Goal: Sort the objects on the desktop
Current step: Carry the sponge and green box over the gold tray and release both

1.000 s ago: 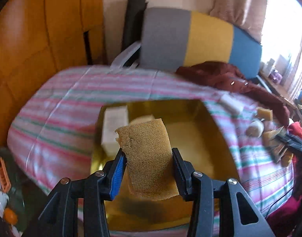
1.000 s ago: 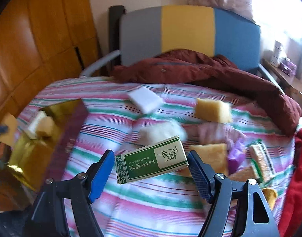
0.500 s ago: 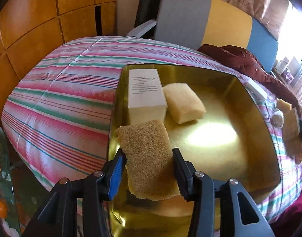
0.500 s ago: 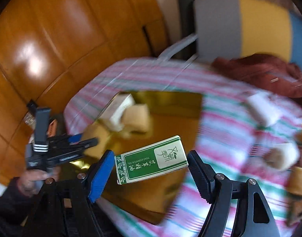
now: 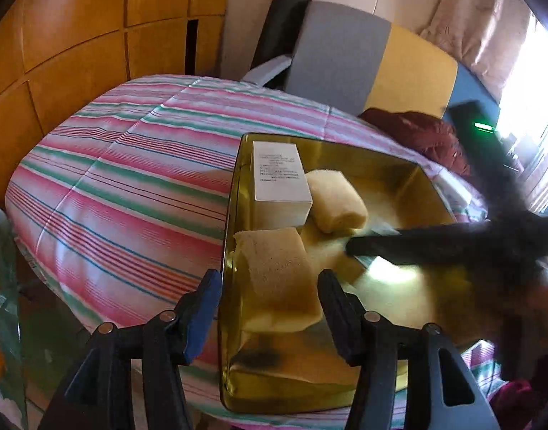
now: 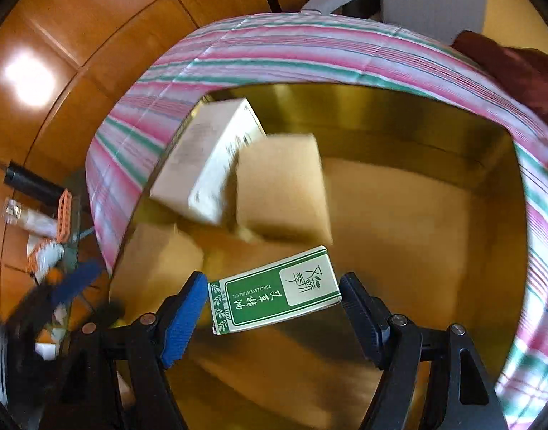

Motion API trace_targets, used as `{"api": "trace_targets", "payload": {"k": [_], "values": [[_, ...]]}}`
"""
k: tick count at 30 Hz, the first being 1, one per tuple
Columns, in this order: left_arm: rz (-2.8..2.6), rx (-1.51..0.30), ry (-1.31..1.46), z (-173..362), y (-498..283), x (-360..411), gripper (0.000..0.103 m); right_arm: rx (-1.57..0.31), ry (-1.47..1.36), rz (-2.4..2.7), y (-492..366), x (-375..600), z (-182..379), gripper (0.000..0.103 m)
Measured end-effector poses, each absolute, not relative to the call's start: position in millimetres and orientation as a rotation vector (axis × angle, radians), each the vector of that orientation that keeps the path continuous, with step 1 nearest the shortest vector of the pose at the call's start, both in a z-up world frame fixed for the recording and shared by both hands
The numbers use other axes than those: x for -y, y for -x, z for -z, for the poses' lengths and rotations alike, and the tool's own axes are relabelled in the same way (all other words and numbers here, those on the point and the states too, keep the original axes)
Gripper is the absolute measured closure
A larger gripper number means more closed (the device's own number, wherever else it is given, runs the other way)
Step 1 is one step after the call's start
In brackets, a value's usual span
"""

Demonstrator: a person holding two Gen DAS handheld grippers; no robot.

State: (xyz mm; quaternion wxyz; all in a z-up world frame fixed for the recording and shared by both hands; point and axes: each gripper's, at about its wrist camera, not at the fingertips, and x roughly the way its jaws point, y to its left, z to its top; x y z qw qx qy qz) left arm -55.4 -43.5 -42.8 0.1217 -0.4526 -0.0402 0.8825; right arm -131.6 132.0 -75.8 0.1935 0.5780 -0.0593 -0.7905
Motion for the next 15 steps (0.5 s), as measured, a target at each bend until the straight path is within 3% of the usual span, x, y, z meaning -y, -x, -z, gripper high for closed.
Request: {"api": "trace_targets", "payload": {"k": [3,6,15], "values": [[-2.607,0.131,1.292,37.3,48.7,46.3,0.046,0.377,-1.561,2.218,145.4,-135.7,78.3,0.022],[-2.642,0.136,1.261,30.6,43.0,49.9,0.047,0.512,-1.504,2.226,142.2,-147.2,72.2,0.003],[-2.632,0.144,1.213,23.0,33.0,38.7,0.048,0.438,-1.404,2.345,84.9,-182.9,44.1,0.002]]}}
